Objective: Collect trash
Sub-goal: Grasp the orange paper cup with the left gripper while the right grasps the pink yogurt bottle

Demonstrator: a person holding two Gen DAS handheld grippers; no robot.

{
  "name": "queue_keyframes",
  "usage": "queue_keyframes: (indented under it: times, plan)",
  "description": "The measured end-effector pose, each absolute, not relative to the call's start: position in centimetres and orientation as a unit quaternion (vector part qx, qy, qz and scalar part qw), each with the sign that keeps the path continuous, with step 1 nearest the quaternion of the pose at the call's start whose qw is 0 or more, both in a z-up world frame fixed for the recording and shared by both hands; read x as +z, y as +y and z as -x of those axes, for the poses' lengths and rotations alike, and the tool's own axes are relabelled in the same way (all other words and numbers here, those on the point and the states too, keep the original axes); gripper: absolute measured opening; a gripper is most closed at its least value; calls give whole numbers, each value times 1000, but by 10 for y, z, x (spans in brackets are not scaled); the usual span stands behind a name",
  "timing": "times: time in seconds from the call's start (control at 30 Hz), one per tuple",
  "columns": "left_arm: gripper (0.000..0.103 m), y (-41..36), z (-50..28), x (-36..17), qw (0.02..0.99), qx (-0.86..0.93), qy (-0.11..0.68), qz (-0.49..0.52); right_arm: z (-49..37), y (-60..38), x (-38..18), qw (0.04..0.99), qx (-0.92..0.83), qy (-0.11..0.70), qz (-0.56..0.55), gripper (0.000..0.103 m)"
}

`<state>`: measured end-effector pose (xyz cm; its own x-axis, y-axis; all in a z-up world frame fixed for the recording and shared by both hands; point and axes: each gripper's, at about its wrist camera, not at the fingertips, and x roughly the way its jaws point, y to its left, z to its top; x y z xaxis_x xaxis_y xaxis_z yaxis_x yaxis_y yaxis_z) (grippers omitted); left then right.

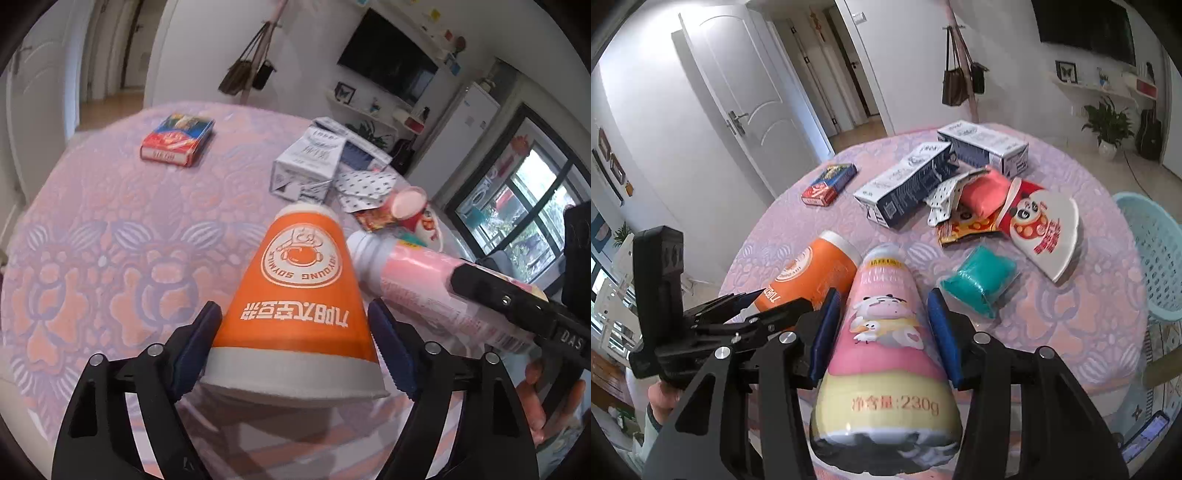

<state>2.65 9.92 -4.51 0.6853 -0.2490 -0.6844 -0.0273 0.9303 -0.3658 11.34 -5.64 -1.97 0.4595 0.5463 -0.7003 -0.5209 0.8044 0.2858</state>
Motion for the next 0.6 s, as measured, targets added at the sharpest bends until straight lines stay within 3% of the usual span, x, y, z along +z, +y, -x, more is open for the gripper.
queue_keyframes:
  times: [0.47,0.5,0.6]
  plan:
    - [80,100,-8,-26,915,-74,363,156,-92,-45,-55,828,302,470,46,46]
    - [80,100,-8,-26,916,-75,362,155,-96,-43,-56,822,302,480,45,52]
    - [80,102,-7,-24,917,-78,358,157,-109,-34,-65,804,299,512,49,53]
